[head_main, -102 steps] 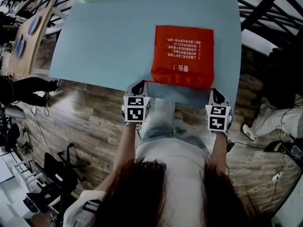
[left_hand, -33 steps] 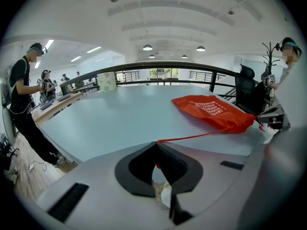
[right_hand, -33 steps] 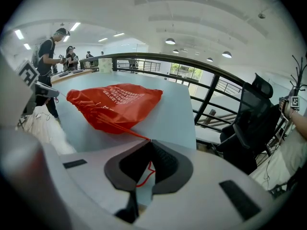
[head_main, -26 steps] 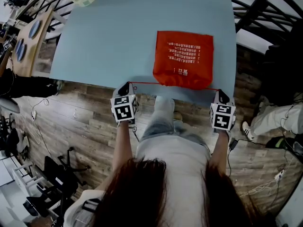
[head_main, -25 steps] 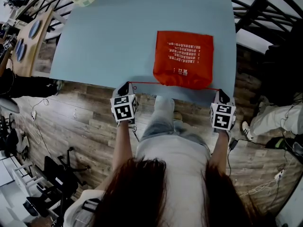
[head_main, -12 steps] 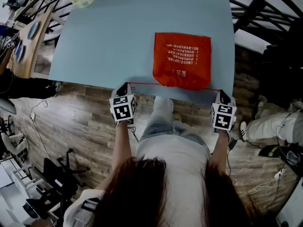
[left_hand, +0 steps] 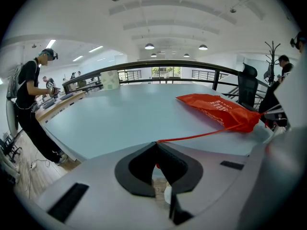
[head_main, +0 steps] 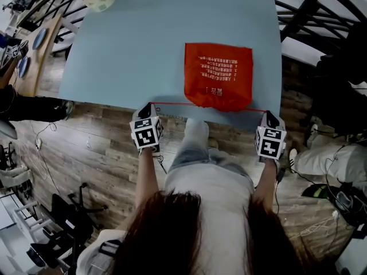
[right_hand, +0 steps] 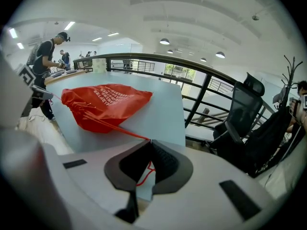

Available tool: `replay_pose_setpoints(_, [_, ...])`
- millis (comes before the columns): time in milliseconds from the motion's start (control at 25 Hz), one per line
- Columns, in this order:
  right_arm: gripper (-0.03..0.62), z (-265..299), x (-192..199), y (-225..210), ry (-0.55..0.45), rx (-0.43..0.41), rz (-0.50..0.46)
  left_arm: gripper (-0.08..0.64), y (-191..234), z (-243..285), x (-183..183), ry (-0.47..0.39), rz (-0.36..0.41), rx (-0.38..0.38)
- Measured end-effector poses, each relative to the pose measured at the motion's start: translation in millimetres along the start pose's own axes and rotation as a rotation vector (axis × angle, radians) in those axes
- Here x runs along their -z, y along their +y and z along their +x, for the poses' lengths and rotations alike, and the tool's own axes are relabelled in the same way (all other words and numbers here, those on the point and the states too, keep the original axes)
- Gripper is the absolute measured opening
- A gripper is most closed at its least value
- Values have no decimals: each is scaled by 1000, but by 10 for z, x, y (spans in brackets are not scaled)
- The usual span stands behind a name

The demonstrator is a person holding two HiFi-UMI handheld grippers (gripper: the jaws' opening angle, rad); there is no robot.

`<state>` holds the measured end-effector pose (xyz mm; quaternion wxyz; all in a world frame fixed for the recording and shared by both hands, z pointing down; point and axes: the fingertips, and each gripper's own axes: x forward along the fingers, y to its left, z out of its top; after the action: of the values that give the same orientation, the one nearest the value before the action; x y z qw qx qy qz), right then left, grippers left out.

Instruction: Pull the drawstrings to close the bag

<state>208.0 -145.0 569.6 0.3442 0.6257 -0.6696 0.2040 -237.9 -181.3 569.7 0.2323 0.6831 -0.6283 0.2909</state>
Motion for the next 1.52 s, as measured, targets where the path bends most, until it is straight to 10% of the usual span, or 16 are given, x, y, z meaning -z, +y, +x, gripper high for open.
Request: replay_pose_setpoints(1520, [25,-17,51,-322,-14,43,60,15,256,-21,-123,-46,-4,-77])
